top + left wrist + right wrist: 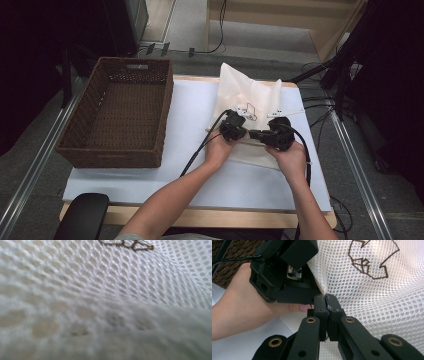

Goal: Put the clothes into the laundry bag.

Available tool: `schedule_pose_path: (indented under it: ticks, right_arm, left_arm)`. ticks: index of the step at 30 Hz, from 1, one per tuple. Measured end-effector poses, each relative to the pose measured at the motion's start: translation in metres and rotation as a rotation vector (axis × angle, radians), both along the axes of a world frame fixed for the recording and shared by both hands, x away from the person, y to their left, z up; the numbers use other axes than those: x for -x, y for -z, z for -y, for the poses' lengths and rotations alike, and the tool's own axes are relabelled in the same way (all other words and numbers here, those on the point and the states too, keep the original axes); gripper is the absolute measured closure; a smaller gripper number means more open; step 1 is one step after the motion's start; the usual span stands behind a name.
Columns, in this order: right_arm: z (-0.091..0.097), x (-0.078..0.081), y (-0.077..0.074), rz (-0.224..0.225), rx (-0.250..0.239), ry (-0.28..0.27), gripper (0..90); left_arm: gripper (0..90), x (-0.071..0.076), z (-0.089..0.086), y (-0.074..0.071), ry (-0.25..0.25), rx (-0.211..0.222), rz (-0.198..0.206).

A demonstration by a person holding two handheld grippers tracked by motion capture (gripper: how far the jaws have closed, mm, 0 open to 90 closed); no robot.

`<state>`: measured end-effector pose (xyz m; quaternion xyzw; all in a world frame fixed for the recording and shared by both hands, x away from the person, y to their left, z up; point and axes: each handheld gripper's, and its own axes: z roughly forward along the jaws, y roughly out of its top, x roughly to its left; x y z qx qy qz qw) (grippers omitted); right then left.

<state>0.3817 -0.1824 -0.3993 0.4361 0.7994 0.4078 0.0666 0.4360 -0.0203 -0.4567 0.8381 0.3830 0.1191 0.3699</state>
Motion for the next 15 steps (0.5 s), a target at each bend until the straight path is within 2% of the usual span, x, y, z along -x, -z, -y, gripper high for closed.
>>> schedule_pose_path:
  ticks: [3, 7, 9, 15]
  right_arm:
    - [0.001, -0.001, 0.001, 0.003, 0.000, 0.003, 90.0]
    - [0.002, -0.001, 0.002, -0.004, 0.000, 0.006, 90.0]
    - [0.003, -0.002, 0.002, 0.002, -0.001, 0.004, 90.0]
    - [0.005, -0.002, 0.002, -0.002, -0.002, 0.019, 90.0]
  left_arm:
    - [87.1, -0.004, 0.001, 0.002, 0.009, 0.008, -0.020]
    - [85.1, -0.001, -0.003, -0.002, 0.036, 0.012, -0.055]
    - [86.2, 0.003, -0.009, -0.005, 0.060, 0.008, -0.063]
    - [88.1, 0.021, -0.034, -0.011, 0.087, 0.023, -0.060]
